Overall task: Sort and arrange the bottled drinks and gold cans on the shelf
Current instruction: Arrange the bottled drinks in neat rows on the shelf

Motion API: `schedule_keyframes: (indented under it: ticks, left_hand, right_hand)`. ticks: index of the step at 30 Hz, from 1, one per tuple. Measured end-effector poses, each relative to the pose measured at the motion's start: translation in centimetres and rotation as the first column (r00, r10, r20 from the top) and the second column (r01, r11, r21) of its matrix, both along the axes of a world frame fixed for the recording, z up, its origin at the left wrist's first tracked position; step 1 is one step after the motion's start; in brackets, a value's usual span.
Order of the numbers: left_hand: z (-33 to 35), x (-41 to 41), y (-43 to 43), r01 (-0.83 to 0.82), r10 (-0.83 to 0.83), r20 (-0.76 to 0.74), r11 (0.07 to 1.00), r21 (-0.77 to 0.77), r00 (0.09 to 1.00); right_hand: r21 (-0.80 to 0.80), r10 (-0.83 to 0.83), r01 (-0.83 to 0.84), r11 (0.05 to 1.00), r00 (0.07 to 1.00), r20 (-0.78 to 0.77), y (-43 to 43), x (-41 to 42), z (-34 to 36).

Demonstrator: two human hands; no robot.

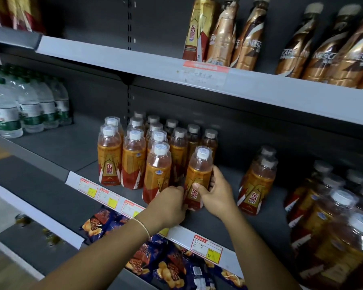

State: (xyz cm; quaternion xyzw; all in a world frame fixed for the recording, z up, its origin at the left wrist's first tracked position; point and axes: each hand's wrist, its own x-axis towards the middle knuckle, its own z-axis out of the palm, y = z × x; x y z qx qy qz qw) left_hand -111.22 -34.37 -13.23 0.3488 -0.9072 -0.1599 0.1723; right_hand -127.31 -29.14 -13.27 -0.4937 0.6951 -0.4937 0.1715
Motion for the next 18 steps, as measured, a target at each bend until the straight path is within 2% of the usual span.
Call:
schedule_keyframes:
  ticks: [3,6,8,14,18]
  left_hand:
    - [-0.2,-1.5,0.2,-0.030,0.029,-0.040,0.999,-0.027,0.999]
    - [-0.3,-3.3,0.2,0.101,-0.089,-0.091,0.984,0.145,0.992]
    - [-0.4,-4.4,0.4,0.170,-0.155,-0.087,0.964,0.204,0.984]
    - [-0.9,-7.4,1.6,0.285,-0.271,-0.106,0.947,0.148,0.957]
    - [-1.2,-9.4,2.5,0.334,-0.313,-0.134,0.925,0.182,0.940]
  right_hand:
    - [0.021,0.014,-0.014,1.000,1.000,0.021,2.2,-1.2,-0.4]
    - [0.025,0.016,-0.016,1.000,1.000,0.026,4.1,-1.9,-0.6]
    - [0.016,-0.002,0.001,1.000,1.000,0.031,5.4,-2.3,-0.5]
    - [-0.031,-0.097,0.099,0.995,0.993,0.064,8.8,-3.9,-0.9]
    - [-0.058,-0.181,0.189,0.980,0.975,0.131,10.8,-4.9,-1.9]
